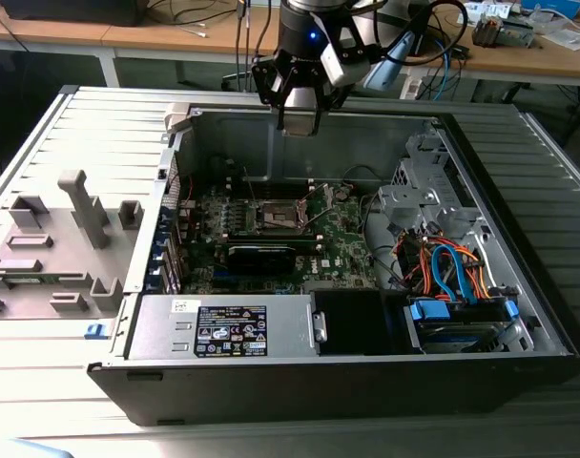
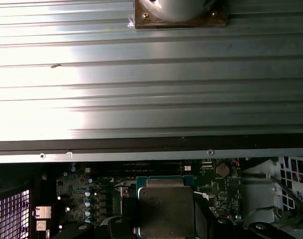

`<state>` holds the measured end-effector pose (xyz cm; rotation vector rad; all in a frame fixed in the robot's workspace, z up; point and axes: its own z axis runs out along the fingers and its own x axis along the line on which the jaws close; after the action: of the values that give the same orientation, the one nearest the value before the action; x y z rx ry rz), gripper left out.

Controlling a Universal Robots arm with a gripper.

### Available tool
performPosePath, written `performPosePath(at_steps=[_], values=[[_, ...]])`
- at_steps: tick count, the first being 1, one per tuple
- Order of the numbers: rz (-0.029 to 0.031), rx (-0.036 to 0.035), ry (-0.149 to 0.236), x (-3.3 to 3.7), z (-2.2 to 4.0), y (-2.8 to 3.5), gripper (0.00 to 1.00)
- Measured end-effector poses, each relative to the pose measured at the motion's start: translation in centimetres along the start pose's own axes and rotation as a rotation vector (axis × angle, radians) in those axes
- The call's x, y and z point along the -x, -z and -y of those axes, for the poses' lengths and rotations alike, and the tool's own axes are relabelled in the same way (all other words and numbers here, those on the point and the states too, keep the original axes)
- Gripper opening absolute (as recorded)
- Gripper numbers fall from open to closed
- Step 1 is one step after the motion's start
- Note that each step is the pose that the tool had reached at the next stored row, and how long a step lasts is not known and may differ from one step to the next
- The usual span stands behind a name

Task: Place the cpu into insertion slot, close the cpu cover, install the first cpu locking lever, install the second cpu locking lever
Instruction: 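Place the cpu into insertion slot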

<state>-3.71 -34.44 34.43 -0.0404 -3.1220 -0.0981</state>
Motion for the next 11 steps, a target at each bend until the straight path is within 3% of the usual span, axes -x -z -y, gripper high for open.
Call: performPosePath(at_steps=[8,10,11], values=[[0.0,0.0,0.0,-0.04,0.26,-0.03,0.55],[-0.0001,0.0,0.0,-0.03,0.31,-0.61,0.55],[-0.0001,0.0,0.0,-0.02,0.31,-0.61,0.55]])
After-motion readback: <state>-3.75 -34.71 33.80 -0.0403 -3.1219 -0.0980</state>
